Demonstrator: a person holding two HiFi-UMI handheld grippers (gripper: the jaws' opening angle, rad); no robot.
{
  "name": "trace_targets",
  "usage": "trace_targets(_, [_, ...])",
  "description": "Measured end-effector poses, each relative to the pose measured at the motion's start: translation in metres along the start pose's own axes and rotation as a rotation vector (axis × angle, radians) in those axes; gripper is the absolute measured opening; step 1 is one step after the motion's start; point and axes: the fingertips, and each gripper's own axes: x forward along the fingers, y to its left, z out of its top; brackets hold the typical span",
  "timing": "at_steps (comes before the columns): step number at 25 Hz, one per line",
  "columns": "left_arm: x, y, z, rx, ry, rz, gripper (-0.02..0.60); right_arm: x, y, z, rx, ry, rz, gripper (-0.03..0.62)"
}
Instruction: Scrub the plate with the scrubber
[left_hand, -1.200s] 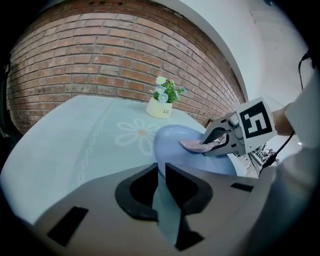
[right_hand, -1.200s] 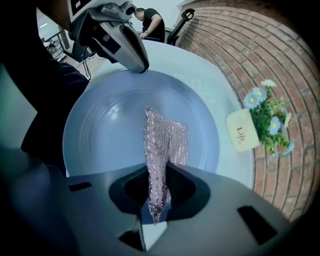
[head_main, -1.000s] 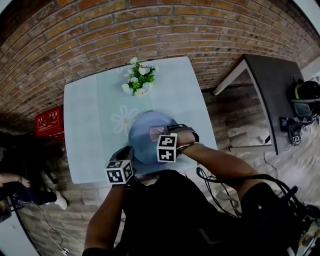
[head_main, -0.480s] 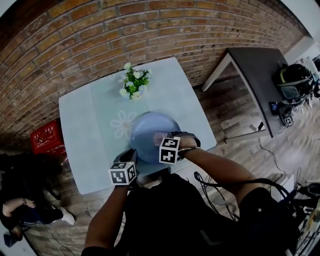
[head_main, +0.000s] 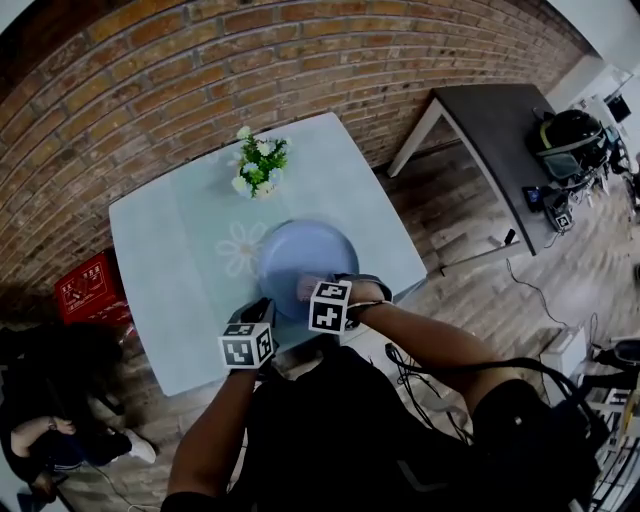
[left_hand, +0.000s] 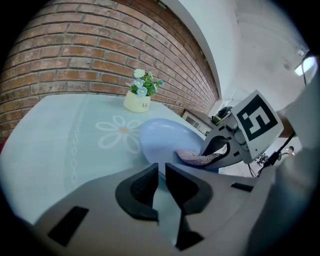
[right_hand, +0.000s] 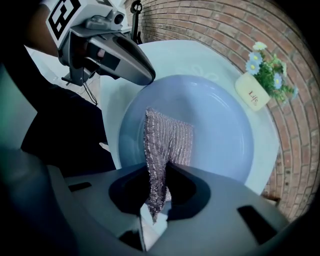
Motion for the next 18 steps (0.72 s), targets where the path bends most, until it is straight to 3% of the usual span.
trace_targets(6, [-0.016, 0.004, 0.013, -0.071, -0.051, -0.004, 0.054, -0.003, 0.018, 0.020, 0.074, -0.050, 0.084, 0.074])
trace_targets(12, [-0.030, 0.010, 0.024, 0.024, -0.082, 0.002, 0.054, -0.005, 0.029, 0.039, 0.104, -0.087, 0.118, 0.074])
trace_targets(16, [-0.042, 0.019, 0.025, -0.017, -0.106, 0.008, 0.054, -0.008, 0.028, 0.047, 0.144, -0.116, 0.129, 0.074])
trace_targets(18, [-0.050, 0.024, 0.031, -0.033, -0.129, 0.009, 0.054, -0.014, 0.034, 0.060, 0.196, -0.194, 0.199, 0.074])
